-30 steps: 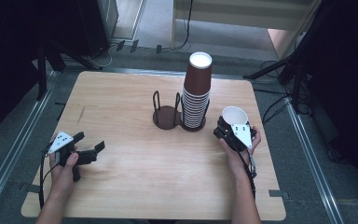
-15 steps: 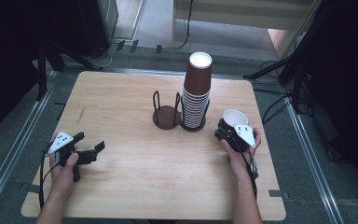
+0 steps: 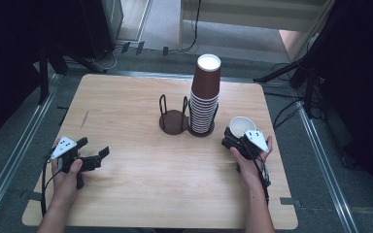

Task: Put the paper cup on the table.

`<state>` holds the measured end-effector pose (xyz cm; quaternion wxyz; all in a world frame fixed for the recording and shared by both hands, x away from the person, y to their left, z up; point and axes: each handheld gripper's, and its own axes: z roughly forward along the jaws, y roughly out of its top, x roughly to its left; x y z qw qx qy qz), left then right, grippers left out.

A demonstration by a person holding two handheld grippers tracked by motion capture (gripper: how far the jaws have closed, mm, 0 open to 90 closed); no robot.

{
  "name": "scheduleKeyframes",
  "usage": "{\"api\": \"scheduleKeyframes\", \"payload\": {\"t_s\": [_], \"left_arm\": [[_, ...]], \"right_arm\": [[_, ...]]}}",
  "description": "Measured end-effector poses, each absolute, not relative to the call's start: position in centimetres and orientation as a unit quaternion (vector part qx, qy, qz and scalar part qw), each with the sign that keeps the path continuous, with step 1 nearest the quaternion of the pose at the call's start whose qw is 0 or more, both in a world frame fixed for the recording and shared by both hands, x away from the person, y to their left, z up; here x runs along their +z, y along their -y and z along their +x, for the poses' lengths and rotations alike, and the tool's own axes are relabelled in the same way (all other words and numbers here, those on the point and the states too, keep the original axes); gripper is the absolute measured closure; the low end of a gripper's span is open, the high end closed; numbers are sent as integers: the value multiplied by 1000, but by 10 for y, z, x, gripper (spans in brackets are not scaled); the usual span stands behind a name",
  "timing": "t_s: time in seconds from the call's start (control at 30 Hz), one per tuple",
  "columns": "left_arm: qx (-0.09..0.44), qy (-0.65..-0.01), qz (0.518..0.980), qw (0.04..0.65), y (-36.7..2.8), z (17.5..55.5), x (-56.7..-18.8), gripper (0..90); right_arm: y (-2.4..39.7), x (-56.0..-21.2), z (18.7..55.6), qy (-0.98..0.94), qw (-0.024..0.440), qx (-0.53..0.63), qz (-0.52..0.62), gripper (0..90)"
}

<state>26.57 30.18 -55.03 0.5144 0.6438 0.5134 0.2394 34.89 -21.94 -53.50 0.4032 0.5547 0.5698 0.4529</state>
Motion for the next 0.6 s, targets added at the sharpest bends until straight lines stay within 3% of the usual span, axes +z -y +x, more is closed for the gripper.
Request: {"api": "scheduleKeyframes", "payload": {"t_s": [0.6], "left_arm": [[240, -515, 643, 513, -301, 266, -550, 0]], "right_arm": [[220, -515, 325, -559, 395, 472, 556, 0]]}}
